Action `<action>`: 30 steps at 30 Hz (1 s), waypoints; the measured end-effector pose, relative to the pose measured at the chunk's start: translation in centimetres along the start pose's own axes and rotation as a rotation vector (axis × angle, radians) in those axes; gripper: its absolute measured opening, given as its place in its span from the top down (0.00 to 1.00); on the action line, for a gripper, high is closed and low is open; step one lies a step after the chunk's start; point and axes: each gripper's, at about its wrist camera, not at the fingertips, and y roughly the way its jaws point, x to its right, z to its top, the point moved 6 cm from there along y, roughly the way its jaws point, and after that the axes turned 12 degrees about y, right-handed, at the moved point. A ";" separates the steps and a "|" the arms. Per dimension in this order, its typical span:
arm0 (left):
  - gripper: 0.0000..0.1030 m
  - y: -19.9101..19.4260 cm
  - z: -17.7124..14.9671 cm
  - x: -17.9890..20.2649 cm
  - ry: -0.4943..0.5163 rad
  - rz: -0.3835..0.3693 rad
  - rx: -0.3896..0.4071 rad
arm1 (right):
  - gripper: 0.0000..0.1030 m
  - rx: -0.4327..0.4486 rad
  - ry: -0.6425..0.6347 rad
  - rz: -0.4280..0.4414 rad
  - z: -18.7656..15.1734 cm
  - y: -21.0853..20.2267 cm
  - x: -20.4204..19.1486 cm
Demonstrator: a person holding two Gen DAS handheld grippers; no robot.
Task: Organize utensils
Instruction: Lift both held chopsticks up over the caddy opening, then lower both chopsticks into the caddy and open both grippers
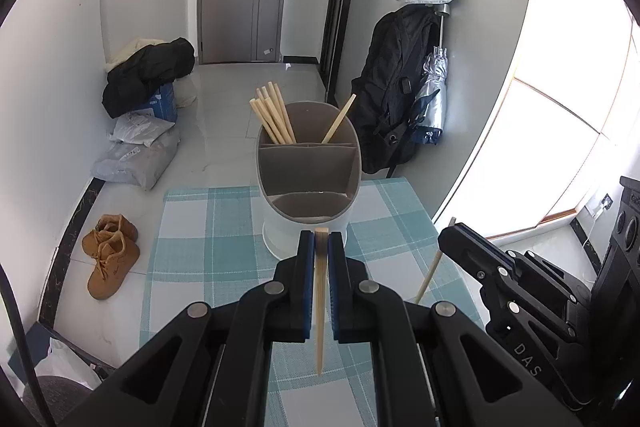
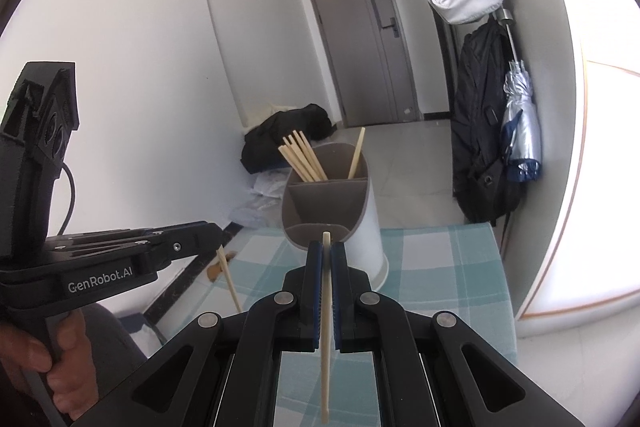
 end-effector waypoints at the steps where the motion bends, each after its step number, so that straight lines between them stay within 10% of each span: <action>1: 0.97 0.0 0.1 0.0 0.004 -0.002 -0.002 | 0.97 0.003 -0.002 0.004 0.1 0.0 -0.1; 14: 0.98 -1.1 4.8 -0.2 -0.010 -0.058 0.027 | 0.97 0.046 0.007 0.019 3.3 -0.4 -0.5; 30: 0.98 -1.1 16.0 -5.2 -0.137 -0.110 0.164 | 0.97 0.126 -0.075 0.053 15.6 1.7 -3.1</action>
